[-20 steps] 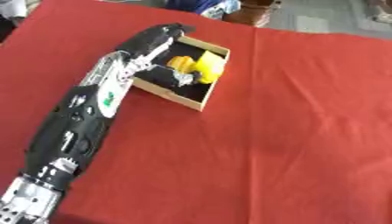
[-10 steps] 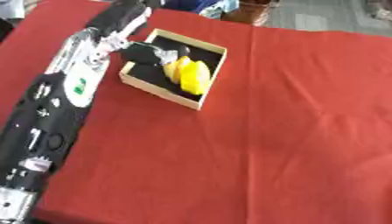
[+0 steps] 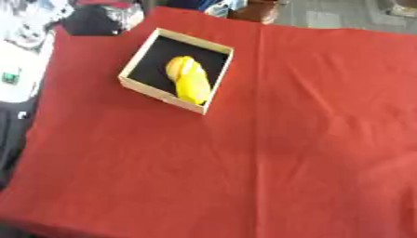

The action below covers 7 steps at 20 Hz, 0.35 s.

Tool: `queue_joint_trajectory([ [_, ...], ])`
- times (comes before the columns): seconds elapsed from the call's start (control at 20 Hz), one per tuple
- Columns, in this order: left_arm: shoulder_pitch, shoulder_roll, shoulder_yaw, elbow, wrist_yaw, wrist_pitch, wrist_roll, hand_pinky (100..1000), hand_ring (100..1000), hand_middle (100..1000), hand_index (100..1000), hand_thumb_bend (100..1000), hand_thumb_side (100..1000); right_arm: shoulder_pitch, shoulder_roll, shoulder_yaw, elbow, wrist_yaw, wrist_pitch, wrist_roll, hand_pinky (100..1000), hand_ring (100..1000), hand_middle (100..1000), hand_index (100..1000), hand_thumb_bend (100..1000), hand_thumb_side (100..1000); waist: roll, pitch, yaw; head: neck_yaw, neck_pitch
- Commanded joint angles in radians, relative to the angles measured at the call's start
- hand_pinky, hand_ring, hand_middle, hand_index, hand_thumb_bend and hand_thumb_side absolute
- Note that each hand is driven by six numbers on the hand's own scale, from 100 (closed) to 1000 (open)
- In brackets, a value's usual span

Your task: Pick up objects on the table and place them in the box.

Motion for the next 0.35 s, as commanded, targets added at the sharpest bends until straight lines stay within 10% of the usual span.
queue_joint_trajectory([
  [0.05,0.034,0.060,0.061,-0.163,0.189,0.075,0.159,882,819,782,877,100,681,-0.011,-0.032,-0.013,-0.021,0.006,-0.004,-0.012,907,987,761,890,100,554,0.006,-0.020,-0.001,-0.026,-0.012],
  [0.35,0.231,0.130,0.133,-0.391,0.399,0.069,0.436,876,824,785,883,100,701,-0.048,-0.062,-0.020,-0.021,0.007,-0.029,-0.056,904,974,764,887,100,552,0.008,-0.020,-0.002,-0.104,-0.030],
])
